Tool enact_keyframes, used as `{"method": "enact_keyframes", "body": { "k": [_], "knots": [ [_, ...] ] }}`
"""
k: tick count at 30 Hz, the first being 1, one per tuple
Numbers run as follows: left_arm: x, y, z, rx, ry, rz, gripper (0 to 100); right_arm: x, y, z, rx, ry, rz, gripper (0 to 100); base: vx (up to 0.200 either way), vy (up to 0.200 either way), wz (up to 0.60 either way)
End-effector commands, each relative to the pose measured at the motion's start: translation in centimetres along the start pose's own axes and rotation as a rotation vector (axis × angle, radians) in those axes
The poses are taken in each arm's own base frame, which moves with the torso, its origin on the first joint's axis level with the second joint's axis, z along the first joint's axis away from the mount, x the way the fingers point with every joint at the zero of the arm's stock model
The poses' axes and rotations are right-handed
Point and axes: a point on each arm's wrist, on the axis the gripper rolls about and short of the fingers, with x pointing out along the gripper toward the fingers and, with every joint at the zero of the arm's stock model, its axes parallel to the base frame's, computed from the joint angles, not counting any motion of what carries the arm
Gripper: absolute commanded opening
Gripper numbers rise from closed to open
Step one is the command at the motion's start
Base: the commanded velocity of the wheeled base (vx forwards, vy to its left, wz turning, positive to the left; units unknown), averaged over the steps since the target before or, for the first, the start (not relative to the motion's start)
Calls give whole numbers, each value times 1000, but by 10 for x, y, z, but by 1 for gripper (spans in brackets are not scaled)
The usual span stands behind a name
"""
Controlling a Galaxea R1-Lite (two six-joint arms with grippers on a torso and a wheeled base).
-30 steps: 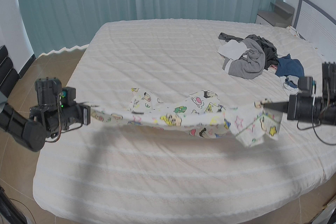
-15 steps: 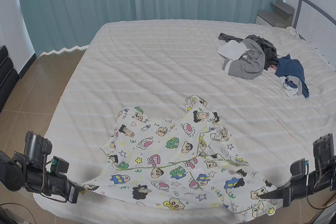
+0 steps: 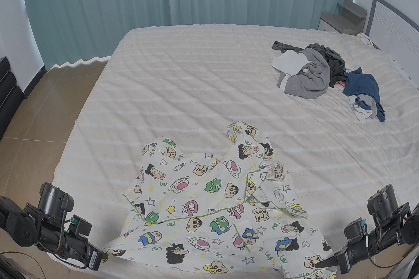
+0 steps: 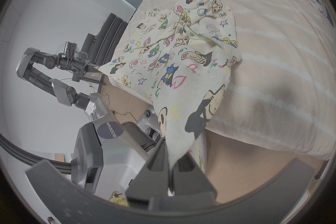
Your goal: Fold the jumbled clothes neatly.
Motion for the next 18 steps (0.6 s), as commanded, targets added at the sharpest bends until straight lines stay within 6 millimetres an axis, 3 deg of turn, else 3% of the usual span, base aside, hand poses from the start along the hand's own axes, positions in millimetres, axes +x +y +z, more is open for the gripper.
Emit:
{"method": "enact_keyframes", "body": {
  "k": [1,4,5,13,18],
  "knots": [
    [10,1,-5,-15,72,-11,0,10,-2,-1,7,62,5,0,0,0,0],
    [10,1,-4,-16,73,-12,0,11,-2,-1,5,64,6,0,0,0,0],
    [11,1,-5,-16,76,-17,100,12,-1,-2,-1,74,9,100,0,0,0],
    [11,-4,-12,2,89,-59,100,12,1,-2,-21,76,-43,100,0,0,0],
    [-4,4,12,1,-132,-15,100,3,2,7,-30,-38,-56,100,0,0,0]
  ]
}}
